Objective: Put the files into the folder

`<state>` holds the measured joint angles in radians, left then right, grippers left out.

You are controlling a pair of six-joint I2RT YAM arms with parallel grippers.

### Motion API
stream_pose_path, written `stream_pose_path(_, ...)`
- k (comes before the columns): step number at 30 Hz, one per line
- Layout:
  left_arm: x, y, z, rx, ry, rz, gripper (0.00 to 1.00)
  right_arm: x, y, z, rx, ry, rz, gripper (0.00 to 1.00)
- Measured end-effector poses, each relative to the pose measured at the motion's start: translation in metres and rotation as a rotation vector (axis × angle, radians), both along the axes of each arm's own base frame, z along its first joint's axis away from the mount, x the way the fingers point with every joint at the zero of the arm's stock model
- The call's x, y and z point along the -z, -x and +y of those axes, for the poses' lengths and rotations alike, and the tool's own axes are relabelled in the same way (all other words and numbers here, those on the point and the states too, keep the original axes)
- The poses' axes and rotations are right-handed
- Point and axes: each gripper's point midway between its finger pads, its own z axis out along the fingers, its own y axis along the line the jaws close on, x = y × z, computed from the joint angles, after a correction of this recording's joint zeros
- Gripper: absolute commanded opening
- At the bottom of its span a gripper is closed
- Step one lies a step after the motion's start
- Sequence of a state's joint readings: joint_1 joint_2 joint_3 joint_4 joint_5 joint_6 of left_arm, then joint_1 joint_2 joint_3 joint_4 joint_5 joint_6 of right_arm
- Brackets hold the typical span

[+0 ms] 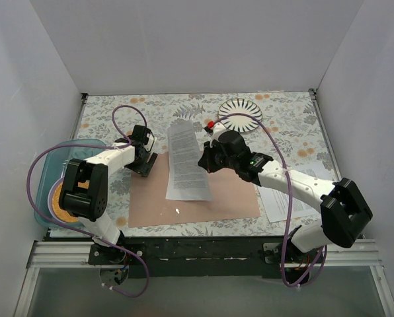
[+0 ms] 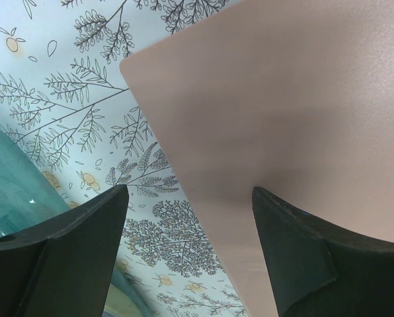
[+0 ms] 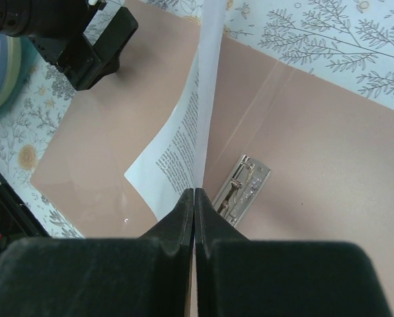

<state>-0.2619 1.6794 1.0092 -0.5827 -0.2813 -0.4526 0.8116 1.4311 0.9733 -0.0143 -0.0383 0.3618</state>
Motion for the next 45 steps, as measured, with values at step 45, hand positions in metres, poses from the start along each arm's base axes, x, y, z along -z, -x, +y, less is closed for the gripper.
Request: stream_pose_path(45,0.0,0.0,-0.001,0.002,0.001,0.001,0.75,0.051,-0.003,0.029,-0.132,-0.037,0.161,0.01)
